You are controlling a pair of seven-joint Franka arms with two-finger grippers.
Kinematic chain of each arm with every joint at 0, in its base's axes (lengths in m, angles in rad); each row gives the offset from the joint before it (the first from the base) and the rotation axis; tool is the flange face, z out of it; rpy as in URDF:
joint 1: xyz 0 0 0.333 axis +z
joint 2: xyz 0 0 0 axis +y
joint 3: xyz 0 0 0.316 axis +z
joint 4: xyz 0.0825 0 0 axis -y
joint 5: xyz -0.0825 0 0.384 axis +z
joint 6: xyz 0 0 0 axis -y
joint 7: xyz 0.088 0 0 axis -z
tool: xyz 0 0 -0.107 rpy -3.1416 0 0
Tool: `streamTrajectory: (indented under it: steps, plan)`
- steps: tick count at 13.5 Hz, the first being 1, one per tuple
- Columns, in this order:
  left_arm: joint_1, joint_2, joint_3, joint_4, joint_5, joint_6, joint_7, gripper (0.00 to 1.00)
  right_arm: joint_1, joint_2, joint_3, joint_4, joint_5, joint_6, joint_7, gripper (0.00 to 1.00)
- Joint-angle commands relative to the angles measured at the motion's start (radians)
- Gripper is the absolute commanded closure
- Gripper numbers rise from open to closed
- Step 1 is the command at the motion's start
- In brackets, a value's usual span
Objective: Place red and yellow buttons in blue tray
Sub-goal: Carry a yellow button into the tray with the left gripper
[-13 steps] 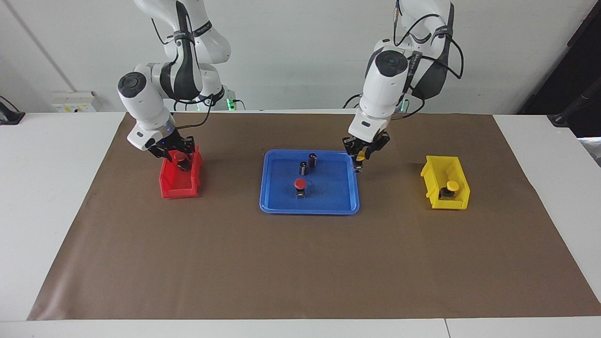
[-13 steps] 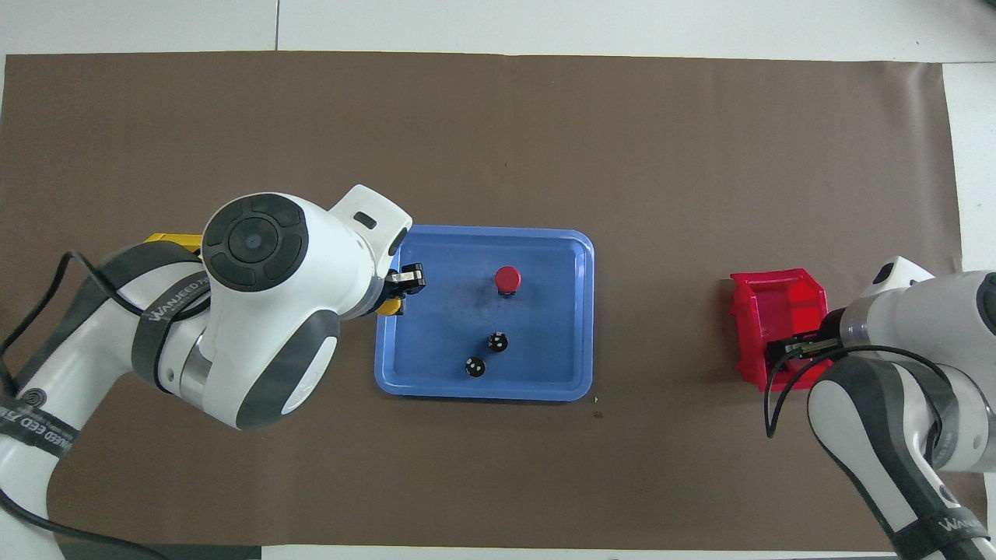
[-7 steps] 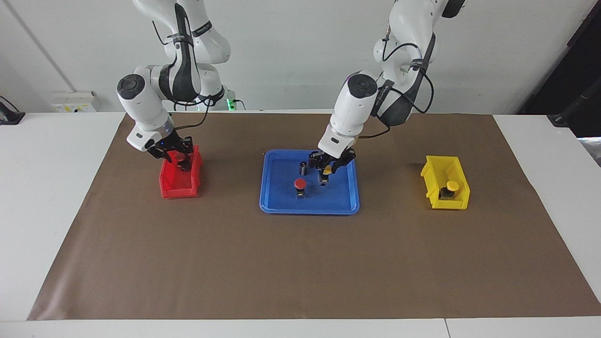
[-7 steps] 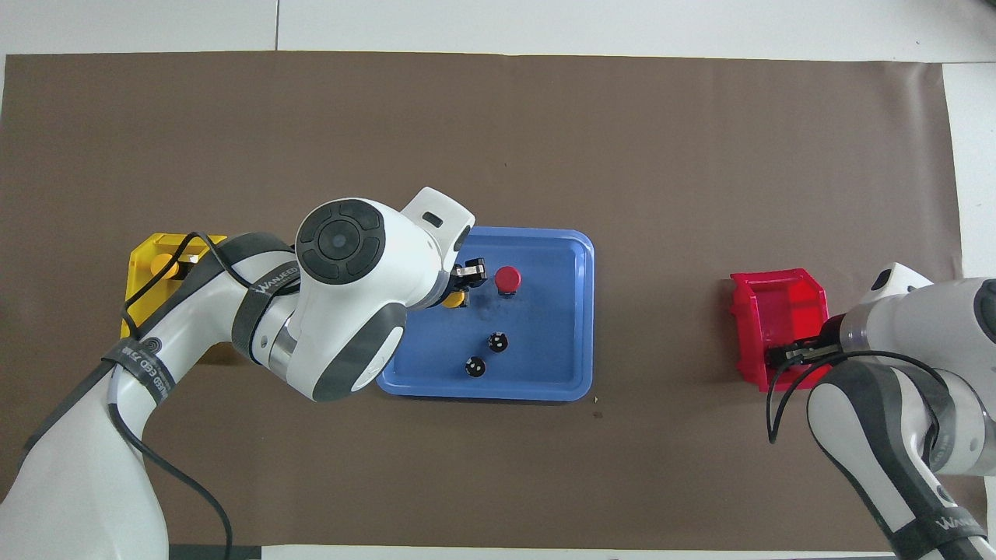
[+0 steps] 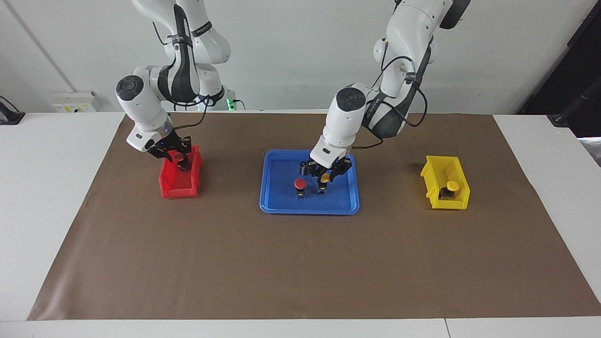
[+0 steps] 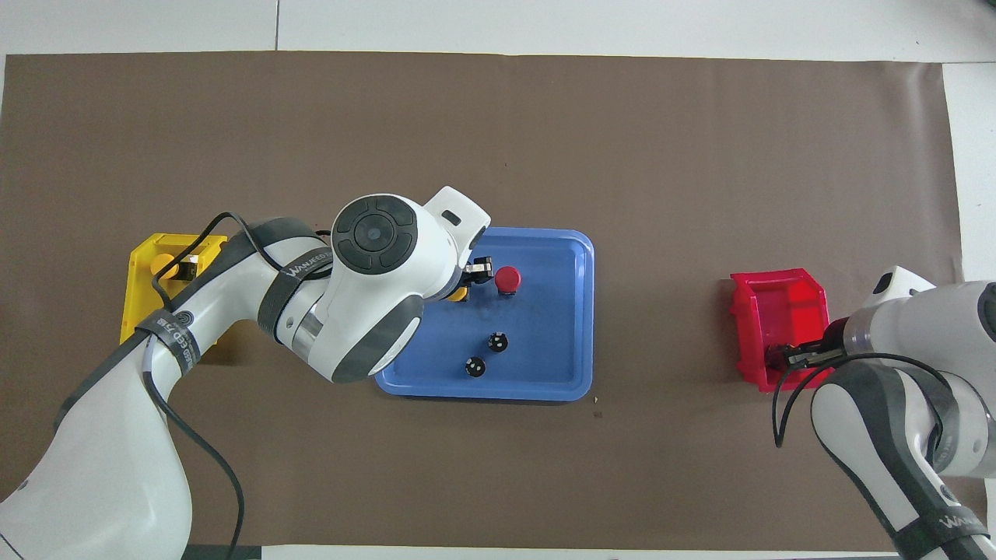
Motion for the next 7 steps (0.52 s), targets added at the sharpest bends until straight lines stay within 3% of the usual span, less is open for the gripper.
streamTrajectory:
  steps: [1,4,7]
  plan:
    - [-0.01,0.046,0.0,0.078,0.027,-0.051,-0.023,0.98,-0.019,-0.023,0.009,-0.026,0.008,0.021,-0.029,0.57]
    - [-0.018,0.067,0.0,0.077,0.045,-0.052,-0.025,0.98,-0.016,-0.021,0.01,-0.019,0.008,0.018,-0.027,0.72]
    - [-0.018,0.067,0.0,0.062,0.056,-0.051,-0.026,0.98,-0.01,0.011,0.012,0.071,0.007,-0.057,-0.019,0.73]
